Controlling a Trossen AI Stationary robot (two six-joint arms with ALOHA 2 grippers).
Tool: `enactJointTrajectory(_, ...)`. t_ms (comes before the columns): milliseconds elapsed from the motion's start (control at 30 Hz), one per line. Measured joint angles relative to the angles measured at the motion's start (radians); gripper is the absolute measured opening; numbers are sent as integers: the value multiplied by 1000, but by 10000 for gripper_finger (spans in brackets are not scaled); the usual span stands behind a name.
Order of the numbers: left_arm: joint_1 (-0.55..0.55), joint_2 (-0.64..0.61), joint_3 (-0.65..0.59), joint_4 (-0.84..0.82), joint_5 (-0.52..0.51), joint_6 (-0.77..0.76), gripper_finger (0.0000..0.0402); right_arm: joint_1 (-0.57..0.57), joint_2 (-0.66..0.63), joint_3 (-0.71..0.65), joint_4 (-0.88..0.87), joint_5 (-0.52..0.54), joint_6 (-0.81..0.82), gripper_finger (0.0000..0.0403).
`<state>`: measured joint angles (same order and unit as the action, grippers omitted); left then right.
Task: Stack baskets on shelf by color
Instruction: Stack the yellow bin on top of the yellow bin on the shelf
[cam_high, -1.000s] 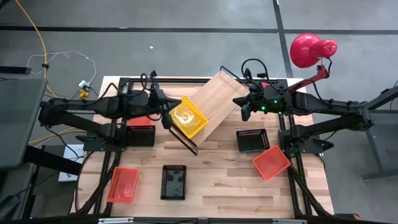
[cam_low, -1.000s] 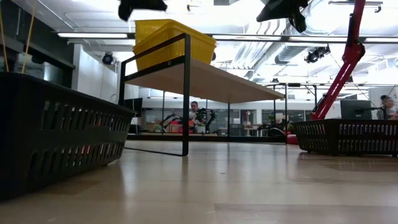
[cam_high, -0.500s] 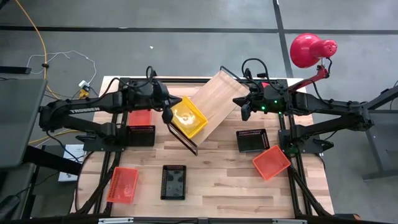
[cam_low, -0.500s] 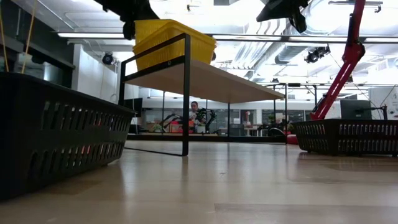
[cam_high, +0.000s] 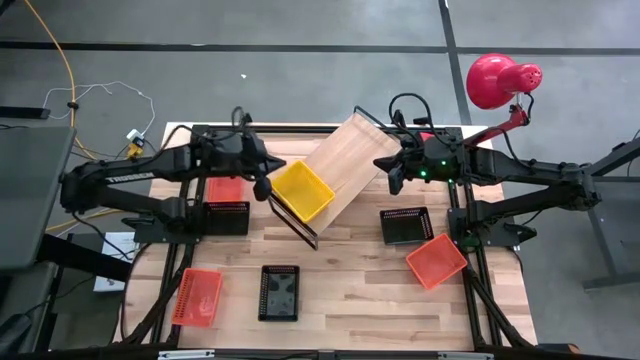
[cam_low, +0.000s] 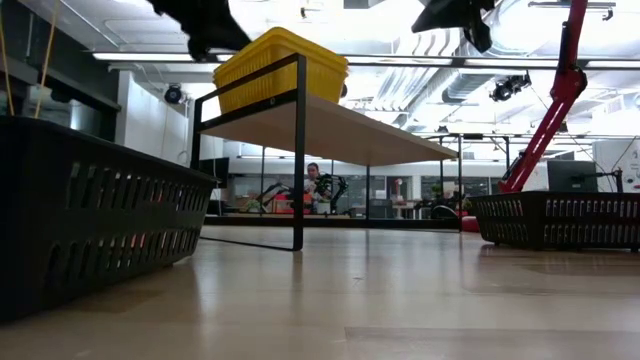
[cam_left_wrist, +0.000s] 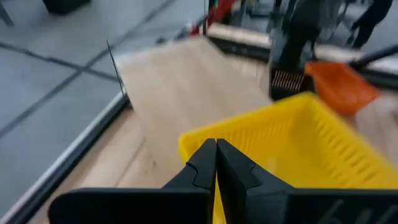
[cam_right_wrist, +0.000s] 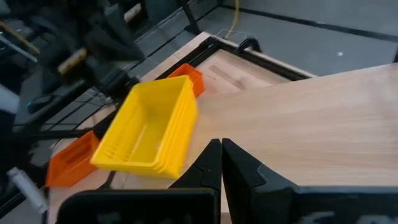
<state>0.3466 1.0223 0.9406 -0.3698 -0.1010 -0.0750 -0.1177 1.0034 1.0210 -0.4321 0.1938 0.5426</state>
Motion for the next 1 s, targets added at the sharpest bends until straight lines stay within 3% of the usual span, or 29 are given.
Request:
enactJointTrajectory(167, 0, -86, 6, 28, -57, -40, 0, 2, 62, -6, 24, -88, 39, 0)
enactJointTrajectory(367, -6, -189, 6, 71, -63, -158, 0, -30, 235, 17, 181, -117, 86, 0)
enactJointTrajectory(533, -63, -226, 6, 142, -68, -211, 0, -116, 415, 179, 167, -189, 89, 0)
enactJointTrajectory(700, -112, -218, 6, 155, -82, -222, 0, -179, 599, 377, 32, -258, 42, 0)
enactJointTrajectory(1000, -133, -201, 6, 150, -90, -247, 0, -180, 804, 594, -57, -304, -5, 0)
